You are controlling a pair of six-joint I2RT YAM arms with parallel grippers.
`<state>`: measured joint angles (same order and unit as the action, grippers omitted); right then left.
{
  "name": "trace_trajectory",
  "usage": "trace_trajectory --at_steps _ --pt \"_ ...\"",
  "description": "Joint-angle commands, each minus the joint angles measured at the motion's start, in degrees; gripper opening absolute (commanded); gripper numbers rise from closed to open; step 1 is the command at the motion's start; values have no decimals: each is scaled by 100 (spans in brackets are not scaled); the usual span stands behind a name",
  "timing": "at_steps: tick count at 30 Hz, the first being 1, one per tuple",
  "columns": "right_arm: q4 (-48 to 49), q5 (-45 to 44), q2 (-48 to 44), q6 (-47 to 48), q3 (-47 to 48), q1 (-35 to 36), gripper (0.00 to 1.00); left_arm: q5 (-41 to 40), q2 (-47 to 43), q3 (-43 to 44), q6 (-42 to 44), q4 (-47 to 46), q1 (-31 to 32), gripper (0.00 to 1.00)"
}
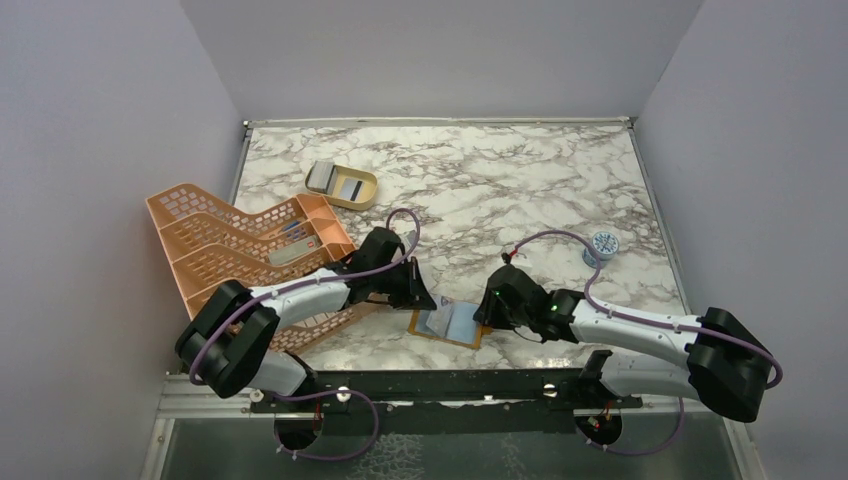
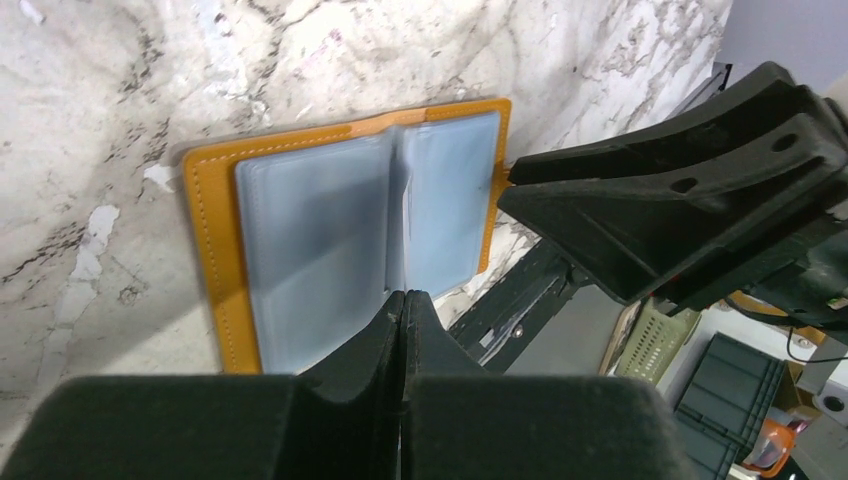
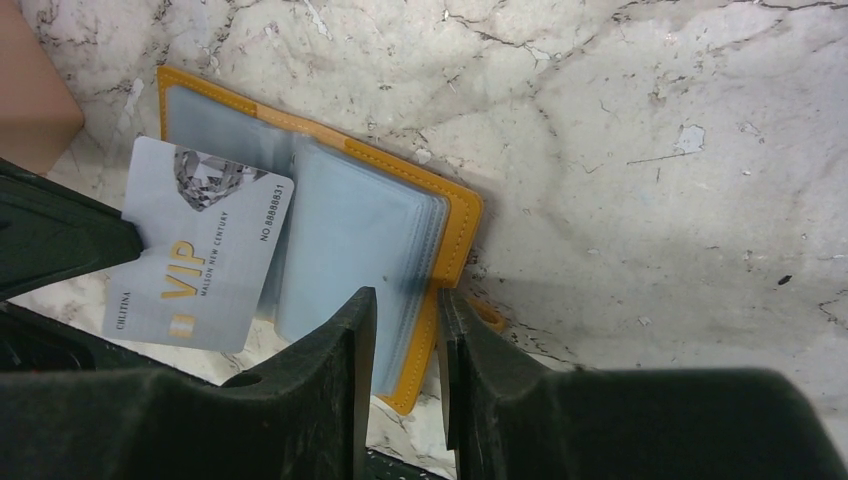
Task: Put the credit cards into the card holder
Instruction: Insert the credit card into the card holder.
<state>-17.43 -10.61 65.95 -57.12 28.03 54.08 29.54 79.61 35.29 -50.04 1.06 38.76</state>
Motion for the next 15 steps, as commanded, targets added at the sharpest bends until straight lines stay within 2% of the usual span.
trace_trajectory --at_steps 1,15 --pt "217 76 64 26 -73 49 29 -99 81 -169 -199 -428 52 0" --pt "264 112 106 9 -105 46 29 -1 343 -384 -291 -927 87 0"
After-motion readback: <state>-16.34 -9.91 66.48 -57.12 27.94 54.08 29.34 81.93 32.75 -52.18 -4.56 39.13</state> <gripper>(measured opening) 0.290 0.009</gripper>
